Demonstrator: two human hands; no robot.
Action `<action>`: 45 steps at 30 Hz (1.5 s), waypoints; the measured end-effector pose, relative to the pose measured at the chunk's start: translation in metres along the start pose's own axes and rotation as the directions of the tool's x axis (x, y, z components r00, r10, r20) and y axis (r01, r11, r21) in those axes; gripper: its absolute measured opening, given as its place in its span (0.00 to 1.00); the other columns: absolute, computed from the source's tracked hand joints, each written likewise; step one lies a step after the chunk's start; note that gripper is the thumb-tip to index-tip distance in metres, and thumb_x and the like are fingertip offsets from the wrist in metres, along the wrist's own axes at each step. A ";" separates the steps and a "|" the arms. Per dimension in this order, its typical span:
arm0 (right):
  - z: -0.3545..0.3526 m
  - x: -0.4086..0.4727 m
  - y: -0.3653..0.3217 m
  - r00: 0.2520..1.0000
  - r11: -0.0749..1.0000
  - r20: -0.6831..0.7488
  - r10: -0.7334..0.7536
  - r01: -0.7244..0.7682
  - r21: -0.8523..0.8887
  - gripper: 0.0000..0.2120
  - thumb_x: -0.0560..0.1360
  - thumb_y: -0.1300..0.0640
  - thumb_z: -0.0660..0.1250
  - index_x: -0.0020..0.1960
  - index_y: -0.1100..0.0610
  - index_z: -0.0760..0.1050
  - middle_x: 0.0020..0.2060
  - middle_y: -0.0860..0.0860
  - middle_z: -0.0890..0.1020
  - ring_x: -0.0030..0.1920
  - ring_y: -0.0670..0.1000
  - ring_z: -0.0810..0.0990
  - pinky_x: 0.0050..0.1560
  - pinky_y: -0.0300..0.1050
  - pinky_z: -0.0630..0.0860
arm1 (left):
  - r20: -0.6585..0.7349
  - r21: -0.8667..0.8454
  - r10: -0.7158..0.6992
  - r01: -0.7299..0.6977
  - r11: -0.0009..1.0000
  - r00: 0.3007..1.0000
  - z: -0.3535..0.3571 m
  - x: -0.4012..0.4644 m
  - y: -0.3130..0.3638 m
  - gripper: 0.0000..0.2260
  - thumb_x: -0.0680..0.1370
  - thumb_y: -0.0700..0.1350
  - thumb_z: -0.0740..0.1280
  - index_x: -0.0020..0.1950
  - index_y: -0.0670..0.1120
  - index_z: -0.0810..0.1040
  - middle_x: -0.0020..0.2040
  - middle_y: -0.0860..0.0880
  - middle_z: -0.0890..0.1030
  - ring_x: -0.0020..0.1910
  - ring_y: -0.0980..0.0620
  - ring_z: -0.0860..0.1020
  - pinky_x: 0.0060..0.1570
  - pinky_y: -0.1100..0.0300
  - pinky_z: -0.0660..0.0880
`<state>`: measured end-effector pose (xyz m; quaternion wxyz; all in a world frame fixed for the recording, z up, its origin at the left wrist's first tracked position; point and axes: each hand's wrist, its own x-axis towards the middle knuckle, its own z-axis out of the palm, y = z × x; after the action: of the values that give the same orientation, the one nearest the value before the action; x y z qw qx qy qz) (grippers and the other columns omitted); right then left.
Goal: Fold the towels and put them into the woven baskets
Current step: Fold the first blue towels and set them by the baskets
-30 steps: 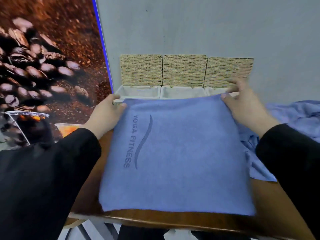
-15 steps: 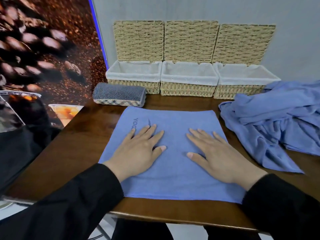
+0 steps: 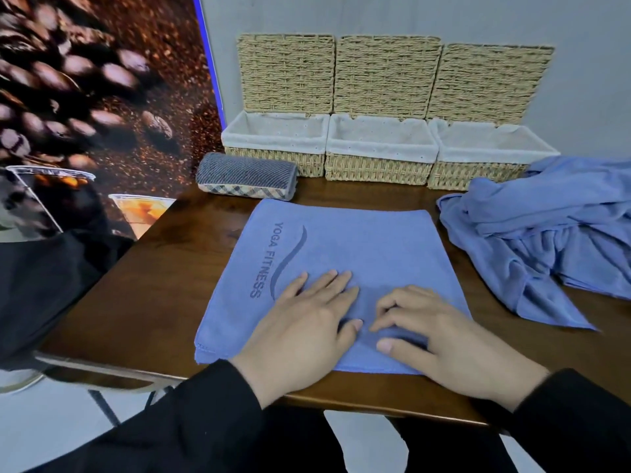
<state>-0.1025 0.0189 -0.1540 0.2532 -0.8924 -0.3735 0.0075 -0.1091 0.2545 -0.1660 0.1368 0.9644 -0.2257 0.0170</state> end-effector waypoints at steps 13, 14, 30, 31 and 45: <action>0.013 -0.012 -0.016 0.997 0.986 -0.069 0.047 -0.057 -0.159 0.11 0.79 0.43 0.62 0.55 0.44 0.79 0.56 0.37 0.74 0.56 0.41 0.75 0.56 0.38 0.72 | -0.118 -0.047 0.247 -0.254 0.966 0.962 -0.004 -0.016 0.001 0.16 0.77 0.65 0.64 0.54 0.55 0.77 0.62 0.60 0.76 0.62 0.59 0.73 0.64 0.56 0.64; 0.015 -0.010 -0.017 0.993 0.981 -0.097 0.059 -0.076 -0.177 0.08 0.79 0.46 0.63 0.53 0.45 0.79 0.53 0.38 0.75 0.54 0.41 0.75 0.53 0.40 0.74 | -0.137 -0.040 0.237 -0.245 0.969 0.962 -0.004 -0.016 0.002 0.12 0.78 0.61 0.64 0.53 0.55 0.78 0.60 0.60 0.77 0.61 0.57 0.74 0.63 0.56 0.65; 0.018 -0.007 -0.030 0.890 0.863 -0.213 0.402 -0.447 -0.238 0.25 0.72 0.27 0.60 0.62 0.41 0.73 0.54 0.37 0.73 0.60 0.44 0.72 0.63 0.45 0.67 | -0.390 -0.275 -0.224 0.119 0.954 0.893 -0.012 -0.049 -0.030 0.09 0.82 0.52 0.62 0.44 0.52 0.74 0.36 0.57 0.74 0.40 0.54 0.73 0.41 0.64 0.65; 0.022 -0.002 -0.034 0.895 0.854 -0.219 0.389 -0.439 -0.279 0.24 0.72 0.25 0.57 0.58 0.40 0.72 0.52 0.38 0.72 0.57 0.44 0.71 0.61 0.45 0.67 | -0.390 -0.279 -0.233 0.127 0.952 0.891 -0.012 -0.048 -0.029 0.12 0.82 0.54 0.60 0.42 0.51 0.73 0.34 0.55 0.73 0.38 0.52 0.72 0.39 0.64 0.63; -0.019 -0.001 -0.023 0.815 0.848 -0.407 0.411 -0.507 -0.158 0.09 0.77 0.61 0.64 0.47 0.48 0.69 0.34 0.46 0.73 0.35 0.46 0.73 0.33 0.49 0.72 | -0.315 -0.133 -0.130 0.092 0.987 0.940 -0.027 -0.070 -0.059 0.09 0.73 0.46 0.66 0.51 0.57 0.76 0.46 0.61 0.78 0.47 0.60 0.74 0.52 0.59 0.70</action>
<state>-0.1145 0.0236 -0.1265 0.1885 -0.9674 -0.0903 -0.1426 -0.1454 0.3426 -0.1619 0.2286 0.9502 -0.1461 0.1536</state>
